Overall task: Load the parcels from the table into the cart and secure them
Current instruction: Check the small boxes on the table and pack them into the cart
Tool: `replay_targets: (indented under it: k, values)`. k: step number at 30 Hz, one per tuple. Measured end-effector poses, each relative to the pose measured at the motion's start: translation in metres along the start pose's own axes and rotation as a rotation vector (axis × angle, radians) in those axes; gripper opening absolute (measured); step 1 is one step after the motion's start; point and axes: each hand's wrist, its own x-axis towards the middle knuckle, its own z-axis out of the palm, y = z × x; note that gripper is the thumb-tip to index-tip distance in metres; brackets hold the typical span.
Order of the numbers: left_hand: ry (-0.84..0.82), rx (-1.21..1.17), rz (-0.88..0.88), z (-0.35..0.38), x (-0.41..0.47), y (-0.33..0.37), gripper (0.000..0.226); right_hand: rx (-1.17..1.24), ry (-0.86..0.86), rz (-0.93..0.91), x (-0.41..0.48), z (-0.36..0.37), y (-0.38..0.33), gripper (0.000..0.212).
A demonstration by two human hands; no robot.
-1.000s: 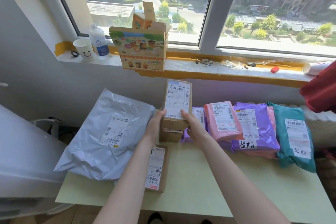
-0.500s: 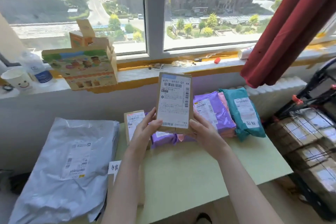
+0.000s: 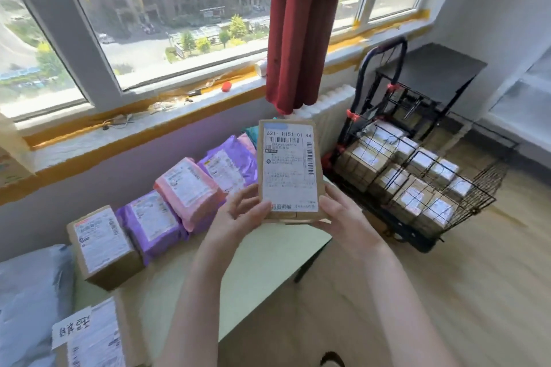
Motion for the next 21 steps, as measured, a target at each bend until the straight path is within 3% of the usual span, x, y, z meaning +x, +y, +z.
replay_targets:
  k: [2, 9, 15, 21]
  values:
    - [-0.045, 0.015, -0.024, 0.03, 0.008, -0.004, 0.068, 0.003, 0.026, 0.002, -0.013, -0.032, 0.001, 0.074]
    - [-0.134, 0.014, -0.085, 0.158, 0.04, -0.016, 0.099, 0.095, 0.175, -0.004, -0.053, -0.145, -0.003, 0.07]
    - [-0.19, 0.027, -0.134, 0.255, 0.071, -0.029, 0.1, 0.06, 0.281, -0.006, -0.079, -0.235, -0.009, 0.071]
    - [-0.241, 0.058, -0.181, 0.304, 0.097, -0.04, 0.099, 0.105, 0.345, 0.002, -0.09, -0.285, -0.003, 0.071]
